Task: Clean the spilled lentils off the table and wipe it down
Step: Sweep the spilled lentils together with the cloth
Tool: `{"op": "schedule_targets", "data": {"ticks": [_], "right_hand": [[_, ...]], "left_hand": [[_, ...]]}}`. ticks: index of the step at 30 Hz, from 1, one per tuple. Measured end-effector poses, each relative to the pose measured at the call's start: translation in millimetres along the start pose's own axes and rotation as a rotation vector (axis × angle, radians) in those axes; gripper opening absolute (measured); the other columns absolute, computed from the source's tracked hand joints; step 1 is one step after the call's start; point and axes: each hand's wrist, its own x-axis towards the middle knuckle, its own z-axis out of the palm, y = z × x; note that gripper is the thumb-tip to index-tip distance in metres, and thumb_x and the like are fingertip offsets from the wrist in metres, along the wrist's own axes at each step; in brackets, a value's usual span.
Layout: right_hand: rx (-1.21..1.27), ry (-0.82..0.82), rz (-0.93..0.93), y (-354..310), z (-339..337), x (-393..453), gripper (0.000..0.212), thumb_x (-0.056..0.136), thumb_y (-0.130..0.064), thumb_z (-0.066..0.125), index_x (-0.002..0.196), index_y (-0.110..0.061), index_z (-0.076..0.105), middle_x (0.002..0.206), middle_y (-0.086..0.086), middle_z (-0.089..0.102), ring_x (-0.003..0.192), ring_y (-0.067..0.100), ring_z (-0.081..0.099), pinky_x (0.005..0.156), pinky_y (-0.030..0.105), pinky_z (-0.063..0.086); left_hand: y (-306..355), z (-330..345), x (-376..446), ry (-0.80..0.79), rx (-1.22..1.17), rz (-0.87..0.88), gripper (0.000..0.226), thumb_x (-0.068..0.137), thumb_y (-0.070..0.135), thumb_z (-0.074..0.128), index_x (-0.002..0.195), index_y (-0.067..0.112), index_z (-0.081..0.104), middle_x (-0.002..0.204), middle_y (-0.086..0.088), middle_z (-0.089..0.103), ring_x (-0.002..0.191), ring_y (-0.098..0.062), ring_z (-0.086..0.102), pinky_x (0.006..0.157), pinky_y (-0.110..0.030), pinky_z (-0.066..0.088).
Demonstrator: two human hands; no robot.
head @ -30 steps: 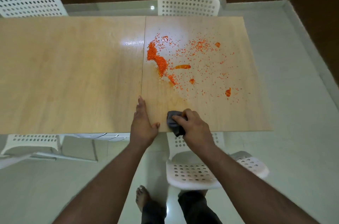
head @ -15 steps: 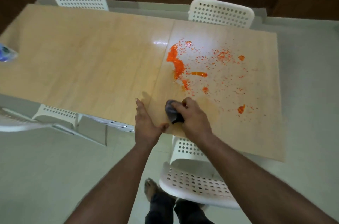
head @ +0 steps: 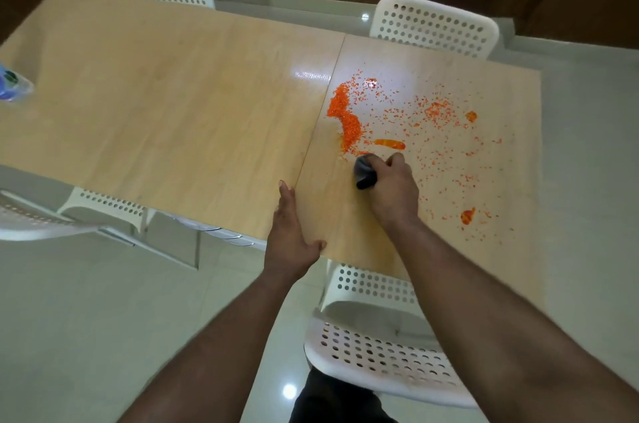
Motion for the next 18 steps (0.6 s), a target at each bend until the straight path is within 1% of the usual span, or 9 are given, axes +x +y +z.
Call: {"op": "schedule_targets", "data": {"ticks": [2, 4, 5, 7, 9, 11, 13, 16, 18], "right_hand": [[0.0, 0.011, -0.003, 10.9, -7.9, -1.5, 0.041, 0.104, -0.032, 0.052, 0.145, -0.033, 0.055, 0.115, -0.002, 0.043, 0.1, 0.017, 0.049, 0.08, 0.029, 0.046], [0.034, 0.02, 0.036, 13.0, -18.6, -17.4, 0.033, 0.106, -0.041, 0.047, 0.136, -0.031, 0.056, 0.103, -0.013, 0.041, 0.087, 0.001, 0.045, 0.066, 0.016, 0.033], [0.043, 0.014, 0.016, 12.2, -21.4, -30.8, 0.032, 0.106, -0.044, 0.044, 0.133, -0.032, 0.056, 0.1, -0.015, 0.04, 0.086, -0.002, 0.044, 0.062, 0.016, 0.03], [0.02, -0.035, -0.102, 14.2, -27.4, -66.2, 0.033, 0.102, -0.038, 0.048, 0.135, -0.036, 0.053, 0.107, -0.009, 0.041, 0.088, 0.003, 0.042, 0.067, 0.022, 0.036], [-0.068, -0.122, -0.212, 23.3, -27.1, -102.4, 0.043, 0.097, -0.031, 0.06, 0.139, -0.037, 0.051, 0.115, -0.001, 0.042, 0.1, 0.018, 0.046, 0.073, 0.034, 0.047], [-0.165, -0.191, -0.212, 40.2, -20.6, -126.0, 0.058, 0.088, -0.022, 0.072, 0.141, -0.034, 0.054, 0.12, 0.001, 0.043, 0.108, 0.025, 0.05, 0.069, 0.038, 0.053], [-0.182, -0.19, -0.173, 59.2, -19.1, -134.1, 0.067, 0.081, -0.015, 0.077, 0.142, -0.031, 0.056, 0.122, 0.002, 0.045, 0.11, 0.027, 0.051, 0.065, 0.039, 0.055], [-0.153, -0.12, -0.117, 81.5, -33.7, -113.8, 0.054, 0.091, -0.019, 0.071, 0.141, -0.033, 0.057, 0.123, 0.003, 0.046, 0.108, 0.025, 0.05, 0.076, 0.039, 0.055], [-0.075, -0.079, -0.036, 92.8, -42.5, -81.1, 0.04, 0.099, -0.022, 0.063, 0.137, -0.032, 0.058, 0.118, 0.002, 0.048, 0.1, 0.019, 0.051, 0.076, 0.035, 0.049]], "left_hand": [[5.1, 1.5, 3.6, -0.037, 0.006, 0.026, 0.145, 0.077, 0.021, 0.089, 0.161, 0.036, -0.027, 0.174, 0.009, 0.018, 0.156, -0.027, 0.027, 0.12, -0.047, 0.038], [12.2, 6.0, 6.0, -0.06, 0.019, 0.052, 0.141, 0.077, 0.021, 0.086, 0.161, 0.035, -0.027, 0.174, 0.009, 0.016, 0.156, -0.03, 0.026, 0.12, -0.047, 0.038], [15.0, 8.5, 6.2, -0.068, 0.028, 0.058, 0.139, 0.078, 0.022, 0.085, 0.162, 0.033, -0.025, 0.175, 0.008, 0.015, 0.156, -0.031, 0.026, 0.121, -0.046, 0.037], [24.5, 17.4, 6.2, -0.095, 0.025, 0.083, 0.135, 0.079, 0.024, 0.084, 0.164, 0.027, -0.022, 0.175, 0.005, 0.016, 0.155, -0.031, 0.026, 0.123, -0.046, 0.033], [33.4, 26.8, 4.4, -0.123, 0.017, 0.113, 0.132, 0.083, 0.026, 0.082, 0.165, 0.024, -0.02, 0.175, 0.002, 0.016, 0.157, -0.032, 0.022, 0.126, -0.05, 0.029], [38.3, 35.1, 2.1, -0.129, 0.02, 0.139, 0.128, 0.086, 0.026, 0.081, 0.165, 0.022, -0.02, 0.177, 0.001, 0.009, 0.159, -0.03, 0.015, 0.128, -0.051, 0.024], [39.4, 41.8, -0.5, -0.115, 0.041, 0.153, 0.124, 0.088, 0.026, 0.08, 0.165, 0.019, -0.017, 0.177, 0.001, -0.001, 0.161, -0.028, 0.01, 0.13, -0.05, 0.019], [43.3, 51.7, -1.9, -0.094, 0.044, 0.145, 0.12, 0.088, 0.023, 0.08, 0.167, 0.014, -0.011, 0.177, 0.0, -0.002, 0.161, -0.028, 0.01, 0.13, -0.05, 0.018], [47.4, 58.3, -3.2, -0.083, 0.044, 0.141, 0.118, 0.089, 0.02, 0.078, 0.166, 0.015, -0.012, 0.177, -0.001, -0.001, 0.161, -0.028, 0.01, 0.131, -0.046, 0.015]]}}
